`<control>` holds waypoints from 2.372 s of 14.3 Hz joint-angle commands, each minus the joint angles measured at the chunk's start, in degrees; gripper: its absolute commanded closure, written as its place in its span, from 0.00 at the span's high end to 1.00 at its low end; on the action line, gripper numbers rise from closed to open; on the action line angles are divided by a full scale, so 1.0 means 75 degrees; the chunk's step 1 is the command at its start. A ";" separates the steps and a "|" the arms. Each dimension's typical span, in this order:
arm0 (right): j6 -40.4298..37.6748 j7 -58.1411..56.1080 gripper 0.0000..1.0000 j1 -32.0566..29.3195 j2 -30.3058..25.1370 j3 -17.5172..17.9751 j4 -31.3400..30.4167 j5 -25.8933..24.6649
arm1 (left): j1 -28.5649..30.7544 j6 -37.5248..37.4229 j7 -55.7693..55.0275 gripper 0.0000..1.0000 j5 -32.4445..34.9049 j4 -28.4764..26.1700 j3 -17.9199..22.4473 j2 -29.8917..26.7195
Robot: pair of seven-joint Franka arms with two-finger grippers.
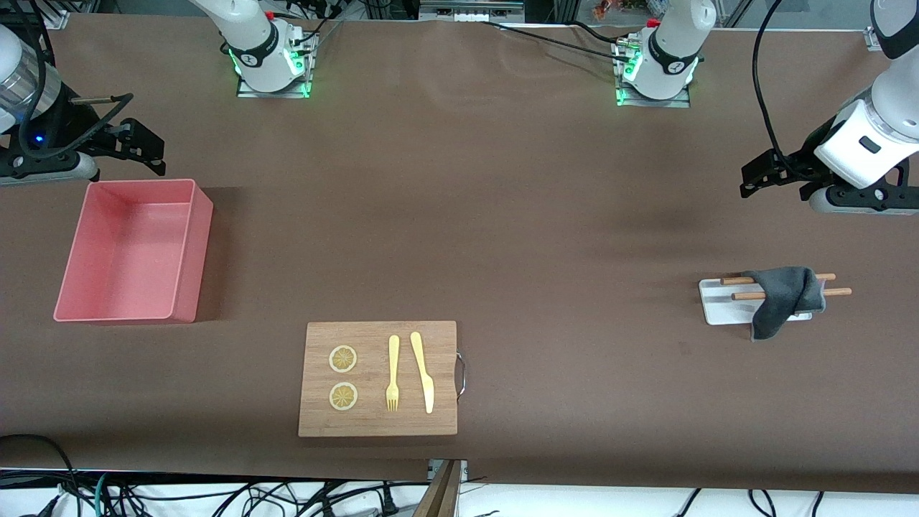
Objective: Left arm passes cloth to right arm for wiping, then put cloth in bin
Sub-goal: 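Move the left gripper down toward the grey cloth on the stand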
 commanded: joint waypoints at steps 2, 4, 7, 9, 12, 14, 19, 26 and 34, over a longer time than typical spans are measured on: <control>-0.0062 0.0043 1.00 -0.0044 0.0058 0.0003 0.0163 0.0151 | -0.0006 -0.0256 -0.0009 1.00 0.0008 0.0331 -0.0011 0.0145; -0.0050 0.0043 1.00 -0.0044 0.0058 0.0003 0.0163 0.0139 | 0.0005 -0.0268 -0.0021 1.00 -0.0003 0.0354 0.0012 0.0169; -0.0050 0.0043 1.00 -0.0044 0.0058 0.0003 0.0163 0.0151 | 0.0017 -0.0303 -0.0009 1.00 -0.0015 0.0529 0.0024 0.0309; -0.0050 0.0043 1.00 -0.0044 0.0058 0.0003 0.0163 0.0139 | 0.0005 -0.0432 -0.0009 1.00 -0.0015 0.0565 0.0024 0.0333; -0.0050 0.0043 1.00 -0.0044 0.0058 0.0003 0.0163 0.0151 | 0.0052 -0.0432 0.0003 1.00 -0.0039 0.0565 0.0048 0.0368; -0.0027 0.0054 1.00 -0.0044 0.0058 0.0003 0.0163 0.0151 | 0.0040 -0.0420 -0.0009 1.00 -0.0015 0.0612 0.0024 0.0520; -0.0085 0.0054 1.00 -0.0044 0.0058 0.0003 0.0163 0.0198 | 0.0064 -0.0420 0.0026 1.00 -0.0003 0.0870 0.0047 0.0930; -0.0050 0.0054 1.00 -0.0044 0.0058 0.0003 0.0163 0.0198 | 0.1116 -0.0036 0.2880 1.00 -0.0004 0.0870 0.0059 0.1492; -0.0027 0.0054 1.00 -0.0032 0.0046 0.0003 0.0163 0.0198 | 0.2255 0.2895 0.6974 1.00 0.0348 0.0870 0.0048 0.3073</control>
